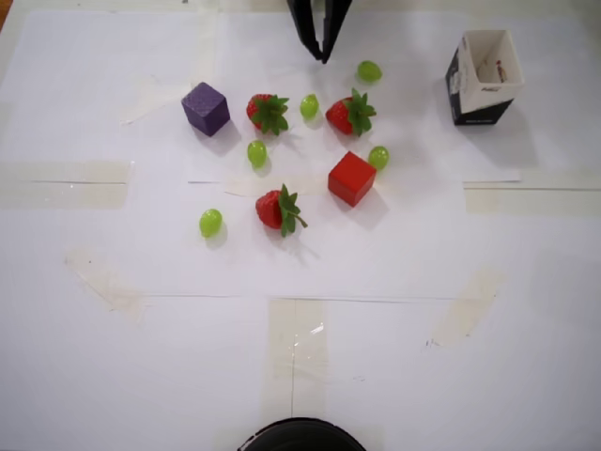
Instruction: Put the purple cube on top of the red cube
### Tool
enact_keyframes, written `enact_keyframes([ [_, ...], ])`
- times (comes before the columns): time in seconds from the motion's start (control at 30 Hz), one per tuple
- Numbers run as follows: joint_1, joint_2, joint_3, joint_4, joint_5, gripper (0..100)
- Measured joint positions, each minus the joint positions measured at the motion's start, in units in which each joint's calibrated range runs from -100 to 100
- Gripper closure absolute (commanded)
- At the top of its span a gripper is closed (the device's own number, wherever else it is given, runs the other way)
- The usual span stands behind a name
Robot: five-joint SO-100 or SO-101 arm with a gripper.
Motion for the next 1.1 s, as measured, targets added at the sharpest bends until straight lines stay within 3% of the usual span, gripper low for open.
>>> enact_keyframes([
  [0.3, 4.19, 5.91, -20.0, 9.17, 2.05, 100],
  [0.8, 11.24, 53.52, -65.88, 10.83, 1.95, 100],
  [1.1, 13.56, 74.51, -74.75, 8.3, 0.88, 100],
])
